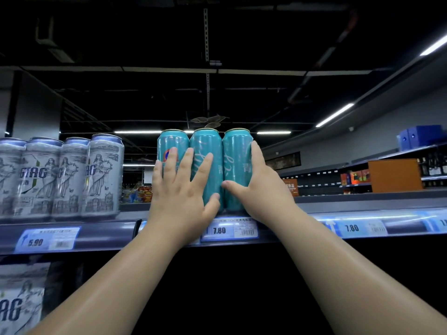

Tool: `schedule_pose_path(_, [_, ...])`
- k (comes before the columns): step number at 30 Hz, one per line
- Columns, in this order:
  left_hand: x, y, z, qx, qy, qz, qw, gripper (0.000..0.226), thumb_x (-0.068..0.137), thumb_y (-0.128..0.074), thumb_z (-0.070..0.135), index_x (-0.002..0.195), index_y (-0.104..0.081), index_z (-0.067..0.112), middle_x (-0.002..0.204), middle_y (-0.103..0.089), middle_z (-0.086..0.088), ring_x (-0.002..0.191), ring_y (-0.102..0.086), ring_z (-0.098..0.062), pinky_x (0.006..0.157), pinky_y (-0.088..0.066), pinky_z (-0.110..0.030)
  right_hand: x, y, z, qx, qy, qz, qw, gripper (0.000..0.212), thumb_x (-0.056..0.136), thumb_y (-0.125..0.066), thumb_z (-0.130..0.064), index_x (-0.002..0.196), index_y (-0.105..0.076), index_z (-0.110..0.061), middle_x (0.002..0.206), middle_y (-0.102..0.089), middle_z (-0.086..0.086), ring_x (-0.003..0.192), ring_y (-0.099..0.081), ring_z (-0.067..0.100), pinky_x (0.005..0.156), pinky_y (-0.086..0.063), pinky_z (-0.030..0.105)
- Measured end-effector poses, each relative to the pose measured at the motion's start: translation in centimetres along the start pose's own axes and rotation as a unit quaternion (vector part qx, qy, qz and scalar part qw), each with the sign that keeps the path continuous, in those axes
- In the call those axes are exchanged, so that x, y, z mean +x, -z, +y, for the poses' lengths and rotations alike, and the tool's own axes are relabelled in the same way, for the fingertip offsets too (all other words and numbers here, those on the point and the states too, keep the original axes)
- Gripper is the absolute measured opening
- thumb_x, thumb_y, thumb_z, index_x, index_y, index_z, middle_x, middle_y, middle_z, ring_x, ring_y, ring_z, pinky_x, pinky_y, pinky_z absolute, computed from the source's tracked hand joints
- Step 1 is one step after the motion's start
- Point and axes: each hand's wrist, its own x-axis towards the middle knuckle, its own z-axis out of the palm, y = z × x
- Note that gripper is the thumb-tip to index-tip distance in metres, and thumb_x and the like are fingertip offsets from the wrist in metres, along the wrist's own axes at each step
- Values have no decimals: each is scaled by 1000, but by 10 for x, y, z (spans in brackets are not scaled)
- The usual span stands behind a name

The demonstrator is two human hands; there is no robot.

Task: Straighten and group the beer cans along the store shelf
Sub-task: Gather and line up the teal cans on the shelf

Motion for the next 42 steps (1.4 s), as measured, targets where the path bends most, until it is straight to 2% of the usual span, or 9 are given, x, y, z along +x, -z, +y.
schedule_pose_path(6, [-2,0,1,-12,3,11,1000,81,85,-28,62,157,-6,31,164,-10,-12,149,8,-32,119,7,-53,0,-1,-1,51,-30,2,998,103,70,-68,-76,149,-12,-39,138,-51,-5,119,-55,21,94,-50,50])
schedule_pose_path(10, [-3,0,1,-29,12,17,999,83,83,-30,61,157,-11,30,164,-9,-15,149,5,-32,119,5,-53,6,1,-3,86,-70,-45,993,119,65,-60,-85,156,4,-41,156,-37,1,133,-47,25,104,-44,53])
schedule_pose_path(13, [-3,-1,0,-38,34,31,998,85,80,-31,63,156,-13,31,164,-6,-15,149,5,-34,118,2,-58,10,2,-2,129,-91,-77,984,127,59,-58,-88,156,8,-41,152,-44,0,124,-54,25,96,-50,50])
schedule_pose_path(15, [-2,-3,-2,-55,69,34,996,87,79,-31,66,156,-6,34,164,2,-12,149,10,-32,117,3,-58,15,2,0,187,-112,-86,972,128,59,-64,-86,158,3,-40,145,-49,-3,114,-58,22,83,-53,42])
schedule_pose_path(20, [-1,-6,-8,-127,126,23,984,95,74,-34,76,151,12,43,162,17,0,148,14,-27,117,-6,-57,30,2,7,304,-180,-149,923,141,48,-84,-75,159,-9,-30,148,-50,0,125,-57,25,104,-47,48])
schedule_pose_path(27, [-3,-4,-3,-65,58,12,996,92,76,-27,76,153,9,41,162,20,-6,146,24,-28,118,3,-57,25,-2,14,307,-115,-146,933,118,50,-95,-52,145,-30,-28,123,-65,-6,109,-67,14,99,-53,42])
schedule_pose_path(33, [-3,-3,-3,-58,65,-4,996,92,75,-23,76,152,12,41,161,23,-6,145,27,-28,119,4,-55,25,-5,10,273,-102,-130,948,132,47,-93,-61,152,-18,-34,128,-61,-10,114,-62,15,101,-50,44])
schedule_pose_path(36, [-4,-3,-3,-56,63,-8,996,91,76,-23,76,153,11,41,161,23,-6,146,26,-28,119,-2,-57,24,-3,11,268,-108,-131,948,124,51,-94,-56,149,-22,-30,125,-62,-6,112,-63,18,97,-53,45])
schedule_pose_path(42, [-5,-4,-1,-43,63,-5,997,90,78,-23,76,154,7,38,162,20,-7,147,23,-29,119,-10,-55,7,5,4,97,-55,-88,990,119,57,-79,-73,150,-14,-37,125,-57,-12,106,-61,14,90,-53,46])
